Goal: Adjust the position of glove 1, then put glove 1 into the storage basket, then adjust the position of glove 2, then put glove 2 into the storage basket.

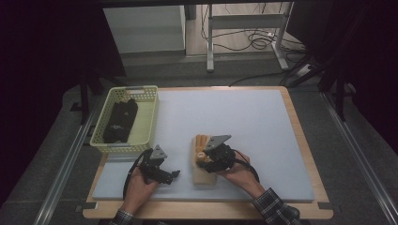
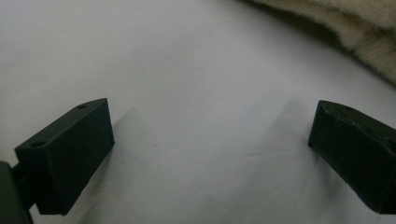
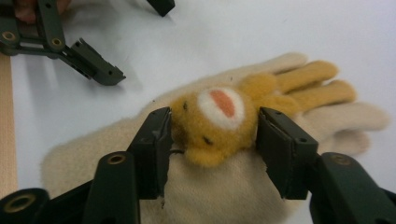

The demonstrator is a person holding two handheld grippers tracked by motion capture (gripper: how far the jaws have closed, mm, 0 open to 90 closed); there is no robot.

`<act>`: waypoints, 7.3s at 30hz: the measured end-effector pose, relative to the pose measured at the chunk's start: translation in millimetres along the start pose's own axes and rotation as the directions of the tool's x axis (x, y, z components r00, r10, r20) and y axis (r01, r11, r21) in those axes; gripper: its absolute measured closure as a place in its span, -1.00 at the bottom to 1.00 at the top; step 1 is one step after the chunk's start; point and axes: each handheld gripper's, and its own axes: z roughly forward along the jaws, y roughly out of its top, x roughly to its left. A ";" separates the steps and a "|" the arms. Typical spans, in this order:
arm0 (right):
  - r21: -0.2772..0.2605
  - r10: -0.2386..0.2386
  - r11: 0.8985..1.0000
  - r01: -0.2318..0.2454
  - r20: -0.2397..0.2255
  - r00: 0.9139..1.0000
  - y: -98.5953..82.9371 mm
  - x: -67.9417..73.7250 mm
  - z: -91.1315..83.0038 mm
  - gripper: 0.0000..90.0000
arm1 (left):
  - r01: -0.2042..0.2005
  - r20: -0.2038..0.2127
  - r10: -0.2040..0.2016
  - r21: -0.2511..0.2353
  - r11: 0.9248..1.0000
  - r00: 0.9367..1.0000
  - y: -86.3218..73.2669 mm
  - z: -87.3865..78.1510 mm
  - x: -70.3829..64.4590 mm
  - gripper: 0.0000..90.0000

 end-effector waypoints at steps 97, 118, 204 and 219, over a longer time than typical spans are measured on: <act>-0.033 0.094 0.995 -0.096 -0.080 0.992 -22.7 29.7 28.9 0.97 | 0.017 -0.014 -0.017 0.003 1.000 1.000 -34.0 -31.8 14.4 -0.96; -0.042 0.067 0.997 -0.069 -0.060 0.996 -10.6 30.0 40.2 0.85 | 0.015 -0.018 -0.015 0.007 1.000 1.000 -33.8 -31.3 13.7 -0.96; -0.048 0.255 0.967 -0.251 0.283 0.925 -101.6 -51.1 -48.6 -0.62 | -0.058 0.038 0.052 0.160 0.985 0.998 88.9 45.4 -17.6 0.27; -0.049 0.255 0.967 -0.252 0.283 0.925 -101.6 -50.8 -48.6 -0.62 | -0.016 0.030 0.013 0.108 0.994 0.999 110.6 27.9 -9.5 0.52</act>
